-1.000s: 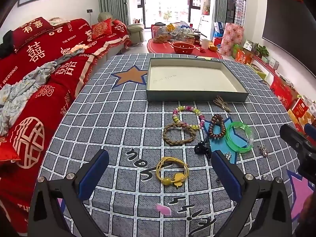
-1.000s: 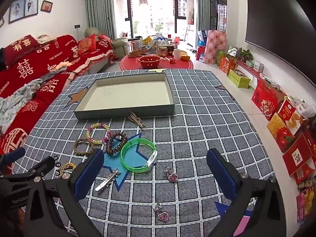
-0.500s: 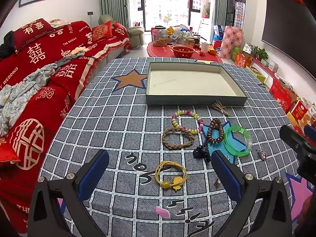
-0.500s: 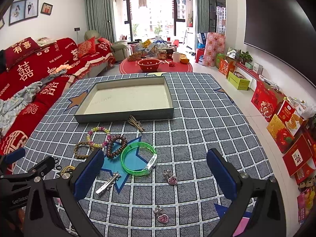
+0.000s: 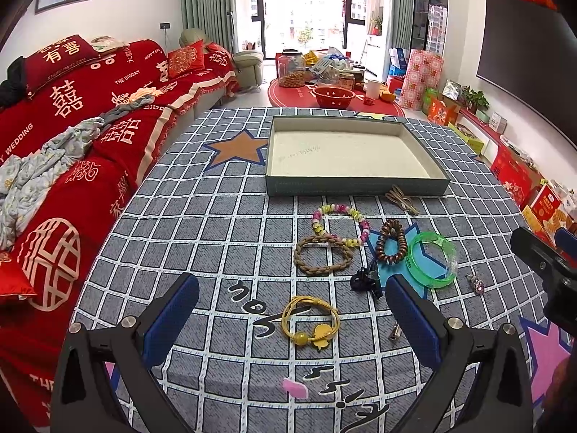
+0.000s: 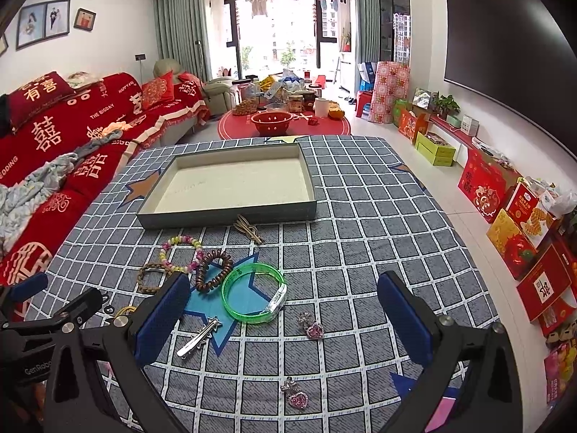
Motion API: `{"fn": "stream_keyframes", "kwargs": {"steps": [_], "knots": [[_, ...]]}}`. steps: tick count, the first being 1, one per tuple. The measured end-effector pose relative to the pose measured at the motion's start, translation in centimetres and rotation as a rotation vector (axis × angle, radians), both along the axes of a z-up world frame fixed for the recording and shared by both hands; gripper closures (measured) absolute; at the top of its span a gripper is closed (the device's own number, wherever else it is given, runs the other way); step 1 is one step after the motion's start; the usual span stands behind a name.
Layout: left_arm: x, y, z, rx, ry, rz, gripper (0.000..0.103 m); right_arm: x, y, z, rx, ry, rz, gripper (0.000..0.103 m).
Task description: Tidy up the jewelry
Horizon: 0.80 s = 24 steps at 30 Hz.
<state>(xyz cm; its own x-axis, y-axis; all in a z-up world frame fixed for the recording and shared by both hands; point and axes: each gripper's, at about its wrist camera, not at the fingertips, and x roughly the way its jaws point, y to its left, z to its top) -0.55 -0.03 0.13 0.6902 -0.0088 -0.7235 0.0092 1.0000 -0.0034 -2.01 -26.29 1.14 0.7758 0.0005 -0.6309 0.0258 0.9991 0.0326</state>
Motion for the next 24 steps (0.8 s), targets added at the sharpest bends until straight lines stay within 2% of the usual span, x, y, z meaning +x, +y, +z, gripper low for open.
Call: {"fn": "stream_keyframes", "kwargs": {"steps": [24], "knots": [[-0.17, 0.1, 0.12, -0.003, 0.002, 0.003, 0.0, -0.14, -0.02, 0.02, 0.0, -0.002, -0.001, 0.0]]}}
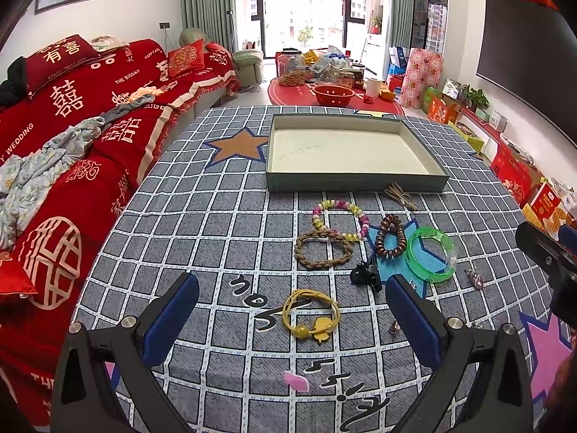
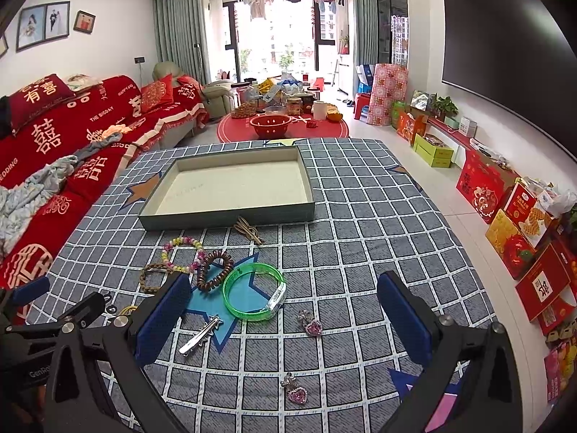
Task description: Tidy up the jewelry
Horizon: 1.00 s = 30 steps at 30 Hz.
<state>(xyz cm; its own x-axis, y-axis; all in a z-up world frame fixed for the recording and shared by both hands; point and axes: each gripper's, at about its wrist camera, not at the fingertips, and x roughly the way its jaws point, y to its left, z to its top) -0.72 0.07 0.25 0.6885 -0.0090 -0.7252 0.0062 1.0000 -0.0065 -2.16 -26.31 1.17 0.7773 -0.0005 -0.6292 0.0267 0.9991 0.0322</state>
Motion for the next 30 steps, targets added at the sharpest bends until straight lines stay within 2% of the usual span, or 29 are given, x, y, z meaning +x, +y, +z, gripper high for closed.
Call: {"fn": "stream_keyframes", "kwargs": {"steps": [30], "knots": [[-0.9, 0.1, -0.4, 0.009, 0.02, 0.002, 0.0, 0.0, -0.1, -0.1, 0.002, 0.004, -0.002, 0.0]]}}
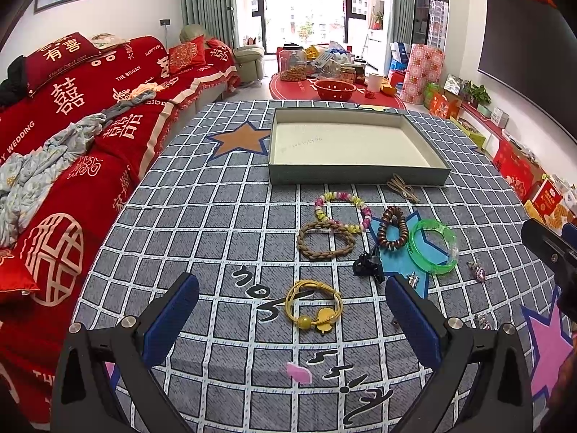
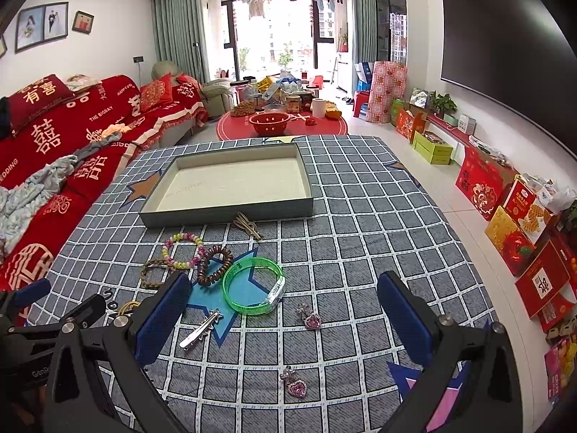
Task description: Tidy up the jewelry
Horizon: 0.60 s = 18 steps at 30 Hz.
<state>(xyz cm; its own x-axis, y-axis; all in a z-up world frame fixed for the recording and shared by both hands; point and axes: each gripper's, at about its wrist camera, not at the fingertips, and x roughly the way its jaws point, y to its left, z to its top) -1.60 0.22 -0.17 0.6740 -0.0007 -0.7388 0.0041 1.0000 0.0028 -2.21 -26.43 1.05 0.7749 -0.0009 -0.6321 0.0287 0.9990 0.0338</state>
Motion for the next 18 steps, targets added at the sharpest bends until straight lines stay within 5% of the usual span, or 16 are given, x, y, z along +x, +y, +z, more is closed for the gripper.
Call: {"fn": "stream_keyframes", "kwargs": {"steps": [18], "knots": [[-0.11, 0.02, -0.43, 0.004, 0.015, 0.001, 0.0, -0.29, -0.05, -0.37, 0.002, 0.012, -0.009, 0.0]]}}
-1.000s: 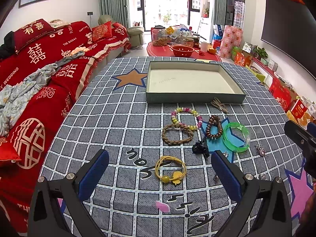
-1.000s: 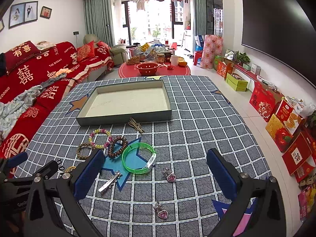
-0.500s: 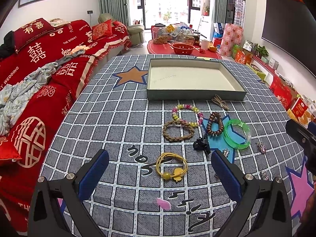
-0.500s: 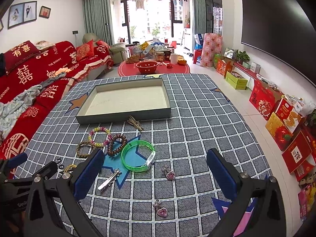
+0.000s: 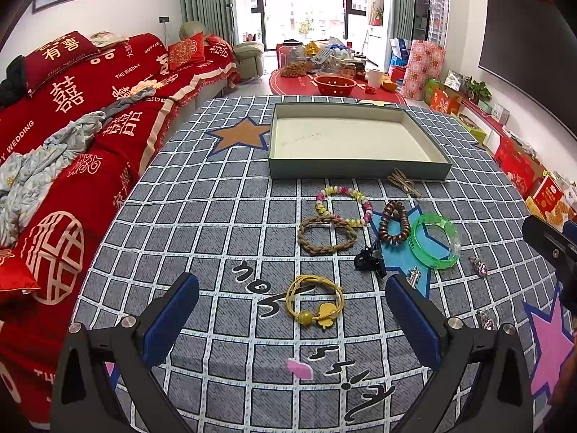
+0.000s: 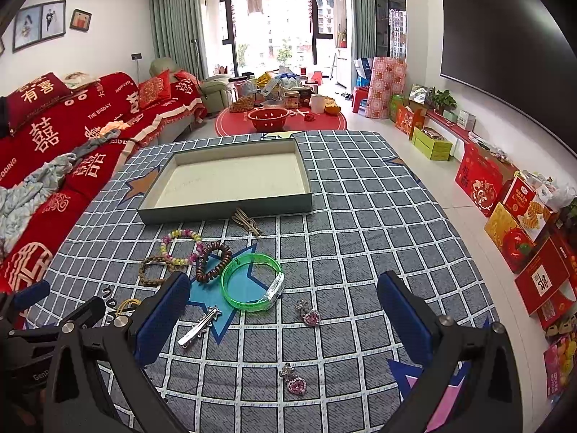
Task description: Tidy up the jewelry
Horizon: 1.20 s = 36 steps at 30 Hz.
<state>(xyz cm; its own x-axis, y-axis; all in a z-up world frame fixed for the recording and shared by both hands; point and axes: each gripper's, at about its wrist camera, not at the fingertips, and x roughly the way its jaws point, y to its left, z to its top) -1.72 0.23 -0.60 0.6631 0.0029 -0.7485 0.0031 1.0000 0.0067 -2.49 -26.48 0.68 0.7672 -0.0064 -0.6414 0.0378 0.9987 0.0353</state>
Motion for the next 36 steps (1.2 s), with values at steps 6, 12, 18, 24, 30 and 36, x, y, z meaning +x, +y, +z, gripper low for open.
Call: {"fn": "stream_keyframes", "kwargs": {"steps": [6, 12, 18, 24, 30, 36], "knots": [[0.1, 0.0, 0.0, 0.0, 0.01, -0.004, 0.0, 0.0, 0.0, -0.1, 0.0, -0.002, 0.001, 0.0], [0.0, 0.0, 0.0, 0.0, 0.012, -0.002, 0.0, 0.0, 0.0, 0.0, 0.0, 0.0, 0.001, 0.0], [0.0, -0.2, 0.0, 0.015, 0.012, -0.009, 0.0, 0.0, 0.0, -0.1, 0.007, 0.001, 0.0, 0.0], [0.4, -0.4, -0.4, 0.011, 0.035, -0.027, 0.0, 0.1, -0.1, -0.9, 0.033, 0.018, -0.011, 0.0], [1.4, 0.5, -2.1, -0.071, 0.163, -0.029, 0.0, 0.6, -1.4, -2.9, 0.121, 0.115, -0.018, 0.0], [2.1, 1.0, -4.1, -0.04, 0.248, -0.052, 0.0, 0.7, -2.1, -4.6, 0.078, 0.26, -0.019, 0.0]]}}
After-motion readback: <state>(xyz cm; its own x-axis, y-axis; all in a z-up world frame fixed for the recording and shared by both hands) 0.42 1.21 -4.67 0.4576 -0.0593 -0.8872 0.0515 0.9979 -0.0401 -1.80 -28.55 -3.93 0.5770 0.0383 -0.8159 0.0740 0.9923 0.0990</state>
